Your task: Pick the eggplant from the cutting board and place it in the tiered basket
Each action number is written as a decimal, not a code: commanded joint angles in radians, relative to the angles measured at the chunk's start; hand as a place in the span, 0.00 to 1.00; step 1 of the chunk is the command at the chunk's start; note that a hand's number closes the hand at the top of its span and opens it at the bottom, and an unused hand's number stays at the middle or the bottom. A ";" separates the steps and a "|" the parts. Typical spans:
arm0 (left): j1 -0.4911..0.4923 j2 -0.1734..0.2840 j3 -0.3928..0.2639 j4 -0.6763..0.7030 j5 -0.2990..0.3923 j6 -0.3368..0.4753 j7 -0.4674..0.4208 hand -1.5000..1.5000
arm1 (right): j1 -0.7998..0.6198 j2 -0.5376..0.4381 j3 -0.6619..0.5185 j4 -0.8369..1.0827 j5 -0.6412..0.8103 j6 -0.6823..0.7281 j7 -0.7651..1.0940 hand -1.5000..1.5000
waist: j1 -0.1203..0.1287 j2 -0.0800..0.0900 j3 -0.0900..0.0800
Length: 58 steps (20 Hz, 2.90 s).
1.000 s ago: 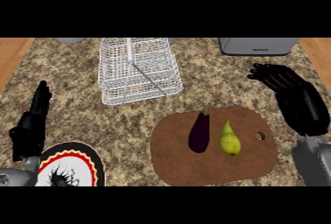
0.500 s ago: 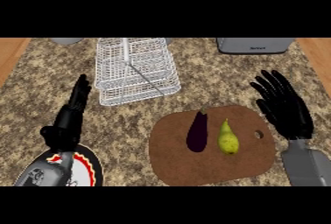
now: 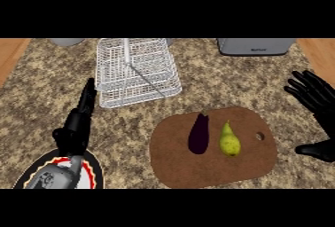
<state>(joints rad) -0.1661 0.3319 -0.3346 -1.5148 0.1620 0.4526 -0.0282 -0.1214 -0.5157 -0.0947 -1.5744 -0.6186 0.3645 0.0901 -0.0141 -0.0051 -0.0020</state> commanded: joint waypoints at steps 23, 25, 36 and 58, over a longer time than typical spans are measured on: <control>-0.014 -0.027 0.046 -0.012 -0.032 -0.078 0.032 0.50 | -0.657 -0.076 0.435 -0.215 0.377 0.154 0.911 0.00 | 0.024 0.005 0.001; -0.035 -0.057 0.033 0.013 -0.056 -0.053 0.048 0.50 | -0.686 0.004 0.530 -0.246 0.412 0.096 1.005 0.00 | 0.021 0.004 0.001; -0.026 -0.071 0.058 0.007 -0.078 -0.059 0.058 0.50 | -0.627 -0.052 0.597 -0.181 0.414 0.148 0.999 0.00 | 0.010 0.004 0.001; 0.005 -0.115 0.086 -0.067 -0.146 -0.092 0.103 0.50 | -0.570 0.029 0.695 -0.124 0.775 0.223 0.830 0.00 | 0.020 0.005 0.002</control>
<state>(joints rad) -0.1465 0.2157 -0.2651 -1.5504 0.0233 0.3718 0.0432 -0.6999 -0.5395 0.5887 -1.7372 0.0572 0.5770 0.8902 0.0046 -0.0005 -0.0007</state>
